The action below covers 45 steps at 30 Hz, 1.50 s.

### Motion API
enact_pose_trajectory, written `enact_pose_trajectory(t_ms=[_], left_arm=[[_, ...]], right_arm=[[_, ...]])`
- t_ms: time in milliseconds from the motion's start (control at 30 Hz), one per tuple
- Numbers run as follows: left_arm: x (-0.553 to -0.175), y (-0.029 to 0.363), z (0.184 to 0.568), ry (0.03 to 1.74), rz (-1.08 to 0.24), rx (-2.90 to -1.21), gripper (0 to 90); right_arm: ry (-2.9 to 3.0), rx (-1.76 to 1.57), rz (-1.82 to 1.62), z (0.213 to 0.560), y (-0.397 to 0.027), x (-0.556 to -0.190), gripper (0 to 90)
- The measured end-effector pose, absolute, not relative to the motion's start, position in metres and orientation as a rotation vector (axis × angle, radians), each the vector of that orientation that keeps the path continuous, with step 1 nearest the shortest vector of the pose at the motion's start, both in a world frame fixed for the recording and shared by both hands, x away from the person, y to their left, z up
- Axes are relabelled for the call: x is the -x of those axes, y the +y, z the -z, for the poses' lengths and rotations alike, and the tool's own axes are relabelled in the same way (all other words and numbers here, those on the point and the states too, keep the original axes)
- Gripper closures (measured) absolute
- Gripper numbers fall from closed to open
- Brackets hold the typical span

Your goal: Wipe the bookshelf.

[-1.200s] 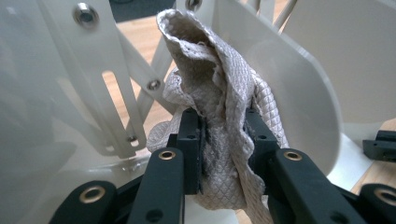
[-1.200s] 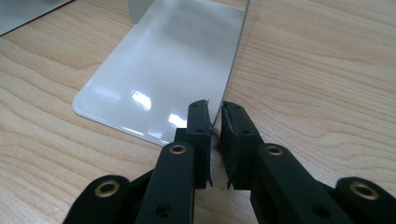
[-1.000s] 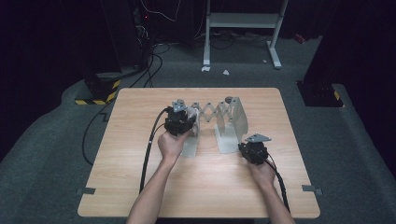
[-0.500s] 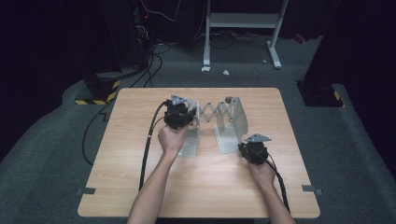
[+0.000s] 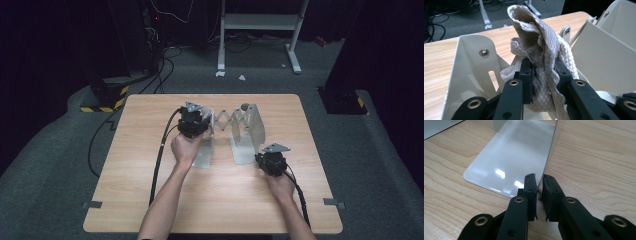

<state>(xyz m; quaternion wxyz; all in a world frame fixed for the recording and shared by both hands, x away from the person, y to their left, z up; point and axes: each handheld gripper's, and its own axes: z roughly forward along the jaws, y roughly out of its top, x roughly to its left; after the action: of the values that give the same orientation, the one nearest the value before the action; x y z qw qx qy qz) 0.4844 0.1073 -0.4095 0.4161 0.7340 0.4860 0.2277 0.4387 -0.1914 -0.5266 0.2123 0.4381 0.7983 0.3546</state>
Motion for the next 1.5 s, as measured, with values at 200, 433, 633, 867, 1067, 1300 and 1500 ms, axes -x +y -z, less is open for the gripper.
enact_pose_trajectory(t_ms=[200,433,633,867,1067,1300,1500], left_arm=[[-0.484,0.105,0.416,1.224,-0.576,-1.858,73.2],[-0.484,0.104,0.424,1.229,-0.561,-1.881,73.2],[-0.483,0.104,0.431,1.231,-0.557,-1.888,73.3],[-0.482,0.103,0.435,1.225,-0.567,-1.893,73.3],[-0.483,0.103,0.438,1.226,-0.558,-1.909,73.3],[-0.484,0.103,0.445,1.232,-0.545,-1.917,73.3],[-0.484,0.103,0.449,1.235,-0.537,-1.919,73.4]], right_arm=[[2.217,-1.218,-0.985,0.527,-0.191,-0.439,81.8],[2.217,-1.219,-0.986,0.527,-0.191,-0.439,81.8],[2.217,-1.219,-0.986,0.527,-0.191,-0.438,81.8],[2.218,-1.219,-0.985,0.527,-0.191,-0.438,81.7],[2.219,-1.218,-0.986,0.527,-0.191,-0.438,81.7],[2.220,-1.217,-0.988,0.527,-0.191,-0.438,81.6],[2.220,-1.217,-0.988,0.527,-0.191,-0.438,81.6]])
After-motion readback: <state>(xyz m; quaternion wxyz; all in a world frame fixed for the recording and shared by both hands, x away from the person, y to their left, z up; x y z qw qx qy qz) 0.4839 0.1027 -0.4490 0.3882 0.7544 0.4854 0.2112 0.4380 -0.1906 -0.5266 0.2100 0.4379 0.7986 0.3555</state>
